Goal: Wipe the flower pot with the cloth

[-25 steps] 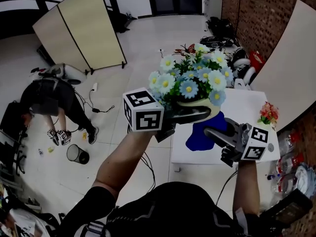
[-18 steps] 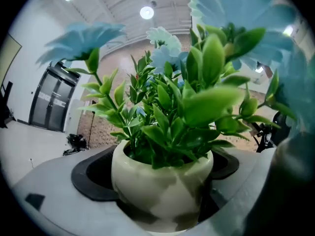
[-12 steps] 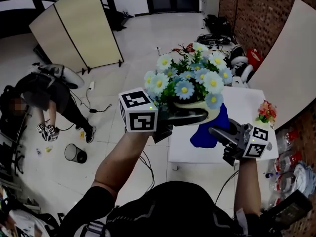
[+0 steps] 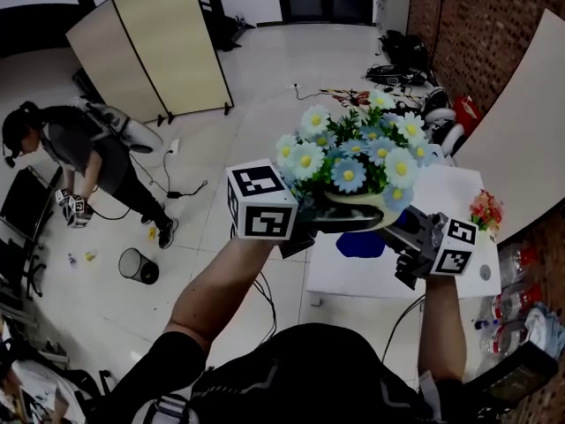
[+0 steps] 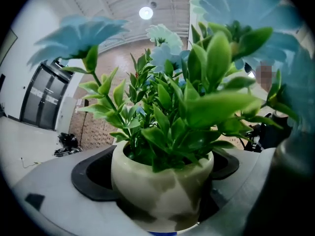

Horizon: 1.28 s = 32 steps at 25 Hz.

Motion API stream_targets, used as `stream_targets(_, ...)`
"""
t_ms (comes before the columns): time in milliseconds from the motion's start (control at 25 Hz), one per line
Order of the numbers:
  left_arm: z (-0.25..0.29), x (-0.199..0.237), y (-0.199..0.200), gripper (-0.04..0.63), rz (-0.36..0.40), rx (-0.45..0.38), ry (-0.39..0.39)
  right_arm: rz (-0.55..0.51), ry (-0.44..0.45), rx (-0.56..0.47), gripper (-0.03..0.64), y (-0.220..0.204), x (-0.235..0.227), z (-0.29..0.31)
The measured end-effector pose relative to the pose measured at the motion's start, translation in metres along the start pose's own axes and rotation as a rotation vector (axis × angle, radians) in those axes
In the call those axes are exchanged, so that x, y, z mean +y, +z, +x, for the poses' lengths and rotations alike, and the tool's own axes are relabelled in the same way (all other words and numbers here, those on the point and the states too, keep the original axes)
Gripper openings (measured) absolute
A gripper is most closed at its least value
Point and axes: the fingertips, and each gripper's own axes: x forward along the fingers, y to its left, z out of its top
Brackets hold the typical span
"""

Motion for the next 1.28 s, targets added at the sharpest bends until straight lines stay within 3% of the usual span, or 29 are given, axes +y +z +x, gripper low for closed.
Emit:
stream_targets(320, 0.002, 0.014, -0.008, 0.546, 0.004, -0.010, 0.046, -0.059, -0.005, 0.058, 0.077, -0.014, 0.040, -0.013)
stream_targets(480, 0.001, 0.020, -0.011, 0.546, -0.009, -0.020, 0.055, -0.058, 0.029, -0.009, 0.077, -0.008, 0.058, -0.017)
stream_targets(640, 0.002, 0.009, -0.004, 0.546, -0.020, -0.046, 0.033, -0.021, -0.024, 0.011, 0.077, -0.028, 0.043, -0.021)
stream_targets(840, 0.001, -0.007, 0.008, 0.546, -0.016, -0.066, -0.024, 0.050, -0.090, 0.045, 0.077, -0.055, 0.001, 0.014)
stream_targets(1040, -0.003, -0.011, 0.010, 0.546, -0.013, -0.032, -0.034, 0.009, -0.063, -0.036, 0.077, -0.027, -0.007, 0.045)
stream_targets(1280, -0.001, -0.002, 0.002, 0.546, -0.025, -0.025, 0.021, -0.050, 0.024, -0.047, 0.077, -0.019, 0.025, 0.042)
